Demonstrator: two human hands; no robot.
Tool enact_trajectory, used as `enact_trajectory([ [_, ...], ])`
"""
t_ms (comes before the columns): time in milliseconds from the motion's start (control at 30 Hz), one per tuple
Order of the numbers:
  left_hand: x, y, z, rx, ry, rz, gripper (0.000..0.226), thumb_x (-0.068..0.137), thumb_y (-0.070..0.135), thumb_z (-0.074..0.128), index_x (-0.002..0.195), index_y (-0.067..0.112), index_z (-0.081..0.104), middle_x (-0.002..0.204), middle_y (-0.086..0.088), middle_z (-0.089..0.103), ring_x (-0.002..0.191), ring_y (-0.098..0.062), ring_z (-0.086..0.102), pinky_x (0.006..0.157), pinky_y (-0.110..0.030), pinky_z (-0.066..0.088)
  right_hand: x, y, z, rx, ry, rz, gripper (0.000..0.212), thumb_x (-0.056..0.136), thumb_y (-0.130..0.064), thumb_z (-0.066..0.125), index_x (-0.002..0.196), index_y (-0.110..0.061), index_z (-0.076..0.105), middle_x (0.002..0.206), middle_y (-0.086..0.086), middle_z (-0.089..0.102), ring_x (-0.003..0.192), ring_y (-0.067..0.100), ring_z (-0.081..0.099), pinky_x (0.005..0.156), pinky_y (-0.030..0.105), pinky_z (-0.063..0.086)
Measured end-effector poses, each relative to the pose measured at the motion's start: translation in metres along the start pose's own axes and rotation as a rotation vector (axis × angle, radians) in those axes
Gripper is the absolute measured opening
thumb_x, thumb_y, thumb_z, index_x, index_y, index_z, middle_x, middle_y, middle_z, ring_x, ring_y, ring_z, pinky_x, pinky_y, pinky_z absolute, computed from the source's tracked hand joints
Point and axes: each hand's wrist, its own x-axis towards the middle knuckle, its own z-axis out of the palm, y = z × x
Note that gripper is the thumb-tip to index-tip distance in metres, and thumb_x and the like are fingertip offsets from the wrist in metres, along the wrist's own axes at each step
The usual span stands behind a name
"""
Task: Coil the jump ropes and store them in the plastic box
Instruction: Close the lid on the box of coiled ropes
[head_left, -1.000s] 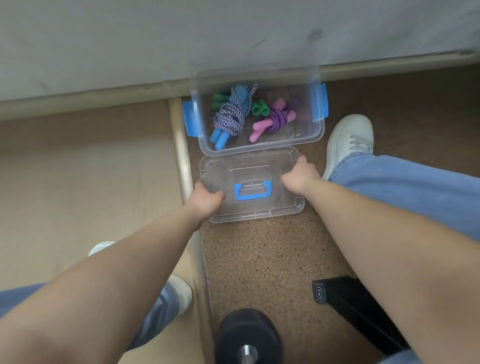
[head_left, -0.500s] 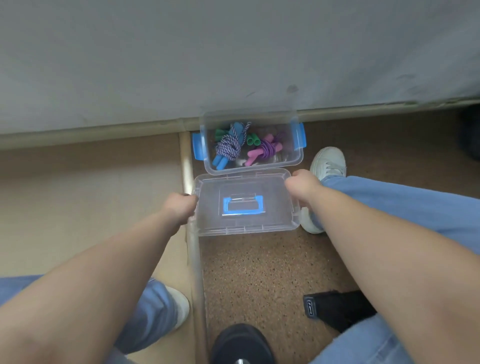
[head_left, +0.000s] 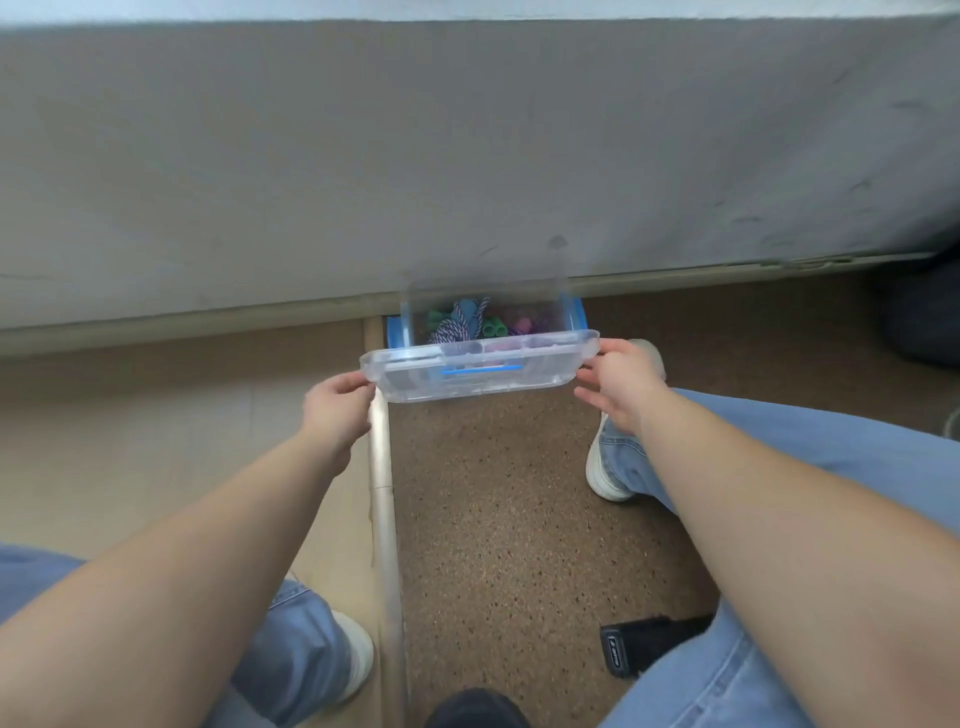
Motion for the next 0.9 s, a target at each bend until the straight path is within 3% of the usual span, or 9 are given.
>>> enact_trajectory([
  [133, 0.014, 0.009, 0.014, 0.035, 0.008, 0.079, 0.037, 0.092, 0.028, 0.067, 0.127, 0.015, 0.064, 0.117, 0.001, 0.067, 0.107, -0.017, 0.061, 0.104, -0.041, 0.049, 0.012, -0.002, 0.005, -0.206, 0.130, -0.152, 0.040, 0.093, -0.011, 0.066, 0.132, -0.021, 0.059, 0.120, 0.000, 0.063, 0.104, 0.018, 0.061, 0.092, 0.041, 0.057],
  [333, 0.057, 0.024, 0.036, 0.214, 0.017, 0.182, 0.048, 0.088, 0.023, 0.070, 0.135, 0.016, 0.060, 0.124, 0.000, 0.068, 0.111, -0.016, 0.064, 0.101, -0.031, 0.048, 0.045, -0.023, 0.016, -0.427, 0.235, -0.277, 0.036, 0.093, -0.022, 0.066, 0.129, -0.018, 0.063, 0.122, 0.003, 0.067, 0.107, 0.023, 0.063, 0.084, 0.031, 0.049],
  [533, 0.090, 0.029, 0.055, 0.356, 0.032, 0.182, 0.049, 0.087, 0.028, 0.069, 0.134, 0.020, 0.062, 0.122, -0.001, 0.070, 0.104, -0.019, 0.066, 0.096, -0.030, 0.050, 0.087, -0.035, 0.032, -0.632, 0.262, -0.316, 0.033, 0.088, -0.019, 0.065, 0.121, -0.018, 0.073, 0.119, 0.006, 0.073, 0.112, 0.029, 0.066, 0.097, 0.034, 0.052],
  [767, 0.113, 0.022, 0.062, 0.555, 0.109, 0.209, 0.050, 0.088, 0.031, 0.070, 0.136, 0.019, 0.060, 0.142, -0.014, 0.046, 0.125, -0.026, 0.054, 0.108, -0.029, 0.036, 0.115, -0.031, 0.046, -0.798, 0.232, -0.375, 0.030, 0.092, -0.018, 0.058, 0.116, -0.014, 0.075, 0.114, 0.013, 0.074, 0.108, 0.034, 0.065, 0.080, 0.027, 0.045],
  [900, 0.119, 0.016, 0.065, 0.495, 0.083, 0.214, 0.051, 0.087, 0.035, 0.069, 0.136, 0.022, 0.061, 0.143, -0.009, 0.053, 0.128, -0.025, 0.055, 0.110, -0.036, 0.041, 0.121, -0.029, 0.041, -0.803, 0.232, -0.372, 0.029, 0.096, -0.019, 0.056, 0.119, -0.016, 0.074, 0.112, 0.012, 0.073, 0.108, 0.034, 0.065, 0.079, 0.025, 0.041],
])
